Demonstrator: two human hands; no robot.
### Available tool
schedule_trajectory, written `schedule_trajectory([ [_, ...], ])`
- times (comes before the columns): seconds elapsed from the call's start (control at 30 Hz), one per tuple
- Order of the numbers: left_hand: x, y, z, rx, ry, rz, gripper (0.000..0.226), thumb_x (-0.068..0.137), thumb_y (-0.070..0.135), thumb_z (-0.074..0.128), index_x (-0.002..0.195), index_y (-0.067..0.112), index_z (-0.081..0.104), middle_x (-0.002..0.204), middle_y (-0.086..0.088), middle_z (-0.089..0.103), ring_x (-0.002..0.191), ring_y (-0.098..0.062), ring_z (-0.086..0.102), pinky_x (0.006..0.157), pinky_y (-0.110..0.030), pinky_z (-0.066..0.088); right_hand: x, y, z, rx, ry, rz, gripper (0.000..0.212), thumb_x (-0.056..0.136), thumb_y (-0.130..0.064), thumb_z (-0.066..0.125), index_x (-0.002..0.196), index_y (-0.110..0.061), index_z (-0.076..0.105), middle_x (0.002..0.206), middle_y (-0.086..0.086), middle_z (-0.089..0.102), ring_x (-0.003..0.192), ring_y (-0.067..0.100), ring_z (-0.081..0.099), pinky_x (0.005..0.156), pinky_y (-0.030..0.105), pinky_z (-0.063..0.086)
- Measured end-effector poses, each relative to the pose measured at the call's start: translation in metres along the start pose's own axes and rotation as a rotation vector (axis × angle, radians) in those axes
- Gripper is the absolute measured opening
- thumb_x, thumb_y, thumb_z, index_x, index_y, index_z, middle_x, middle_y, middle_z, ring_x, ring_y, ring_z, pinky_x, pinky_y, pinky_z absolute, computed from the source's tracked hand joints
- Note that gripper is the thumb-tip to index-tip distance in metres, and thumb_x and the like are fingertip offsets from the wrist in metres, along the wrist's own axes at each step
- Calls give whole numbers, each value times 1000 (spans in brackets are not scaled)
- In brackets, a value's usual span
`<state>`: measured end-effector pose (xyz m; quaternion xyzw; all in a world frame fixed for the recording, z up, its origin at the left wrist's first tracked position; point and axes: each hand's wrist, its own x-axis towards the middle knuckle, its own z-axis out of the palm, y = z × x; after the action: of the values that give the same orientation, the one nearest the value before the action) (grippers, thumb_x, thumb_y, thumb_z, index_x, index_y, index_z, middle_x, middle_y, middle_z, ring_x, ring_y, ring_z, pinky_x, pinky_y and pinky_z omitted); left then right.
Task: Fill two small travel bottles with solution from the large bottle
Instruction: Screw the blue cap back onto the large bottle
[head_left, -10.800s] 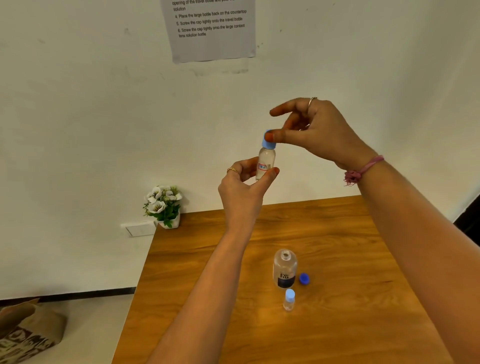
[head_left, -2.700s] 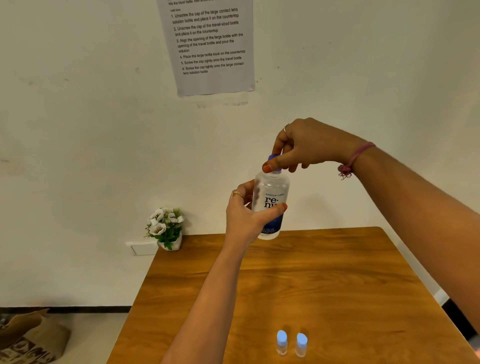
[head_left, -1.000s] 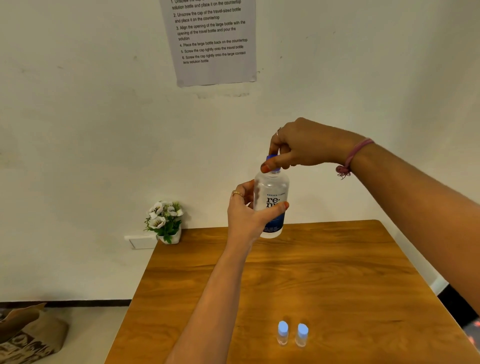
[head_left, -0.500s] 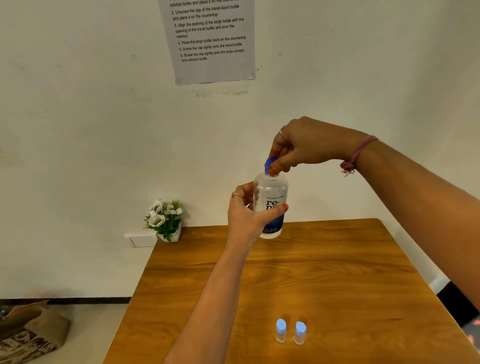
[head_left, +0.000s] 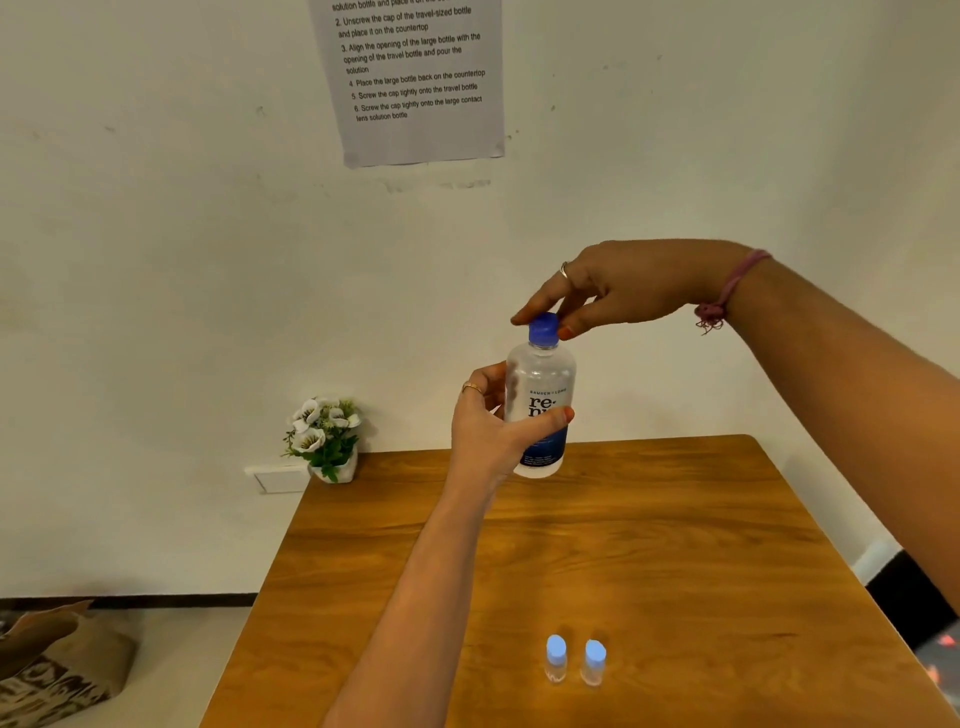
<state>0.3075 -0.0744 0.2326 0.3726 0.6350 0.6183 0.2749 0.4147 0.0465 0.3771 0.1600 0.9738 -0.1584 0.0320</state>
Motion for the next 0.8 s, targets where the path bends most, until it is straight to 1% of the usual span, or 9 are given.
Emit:
schedule_trajectory([
  [0.07, 1, 0, 0, 0, -1, 3, 65, 65, 20, 85, 117, 25, 47, 106, 12, 57, 99, -10, 56, 71, -14, 47, 2, 0, 5, 1, 55, 2, 38, 88, -16, 62, 125, -26, 58, 110, -13, 59, 94, 7, 62, 79, 11, 42],
  [0.13, 1, -2, 0, 5, 7, 3, 65, 64, 20, 86, 115, 27, 47, 109, 9, 57, 103, -12, 56, 68, -13, 47, 3, 1, 9, 10, 118, 30, 36, 85, -22, 67, 120, -23, 62, 106, -9, 63, 89, 9, 63, 78, 13, 43],
  [0.23, 1, -4, 0, 21, 25, 4, 66, 64, 22, 86, 116, 27, 46, 114, 6, 57, 104, -12, 55, 64, -11, 45, 4, 0, 14, 20, 198, 72, 36, 80, -30, 71, 114, -19, 66, 96, -2, 71, 84, 12, 66, 76, 18, 48],
  [0.33, 1, -5, 1, 13, 45, 4, 66, 64, 22, 86, 117, 27, 46, 113, 6, 57, 97, -9, 56, 61, -10, 43, 6, -2, 21, 53, 254, 105, 39, 79, -34, 72, 112, -15, 66, 86, 0, 72, 80, 12, 67, 77, 24, 52],
  [0.4, 1, -5, 2, 4, 45, -3, 65, 64, 21, 86, 116, 27, 46, 110, 8, 56, 92, -4, 56, 60, -9, 43, 7, -2, 25, 69, 280, 107, 39, 79, -34, 71, 112, -14, 66, 87, 2, 72, 80, 12, 67, 74, 19, 51],
  [0.5, 1, -7, 3, 0, 45, -12, 65, 65, 21, 85, 116, 27, 46, 108, 10, 56, 91, -1, 55, 61, -10, 43, 6, -1, 30, 74, 302, 108, 40, 81, -34, 69, 116, -15, 63, 90, -1, 68, 78, 10, 63, 66, 8, 43],
  [0.57, 1, -8, 3, -5, 45, -13, 66, 65, 21, 86, 117, 26, 46, 108, 10, 57, 91, -1, 55, 60, -9, 44, 5, 2, 33, 69, 310, 105, 43, 81, -35, 68, 120, -18, 61, 94, -3, 63, 80, 9, 60, 64, 8, 39],
  [0.67, 1, -8, 3, -11, 38, -16, 65, 65, 20, 85, 117, 27, 46, 106, 12, 56, 90, 0, 55, 61, -9, 42, 3, 6, 37, 115, 304, 110, 52, 79, -37, 69, 127, -23, 54, 100, -6, 58, 83, 9, 59, 68, 9, 39],
  [0.8, 1, -10, 3, -42, 37, -26, 68, 66, 19, 84, 122, 23, 46, 107, 11, 56, 92, -3, 56, 65, -11, 45, -10, 17, 51, 320, 345, 167, 65, 76, -36, 72, 133, -25, 45, 108, -9, 58, 90, 7, 62, 73, 13, 44],
])
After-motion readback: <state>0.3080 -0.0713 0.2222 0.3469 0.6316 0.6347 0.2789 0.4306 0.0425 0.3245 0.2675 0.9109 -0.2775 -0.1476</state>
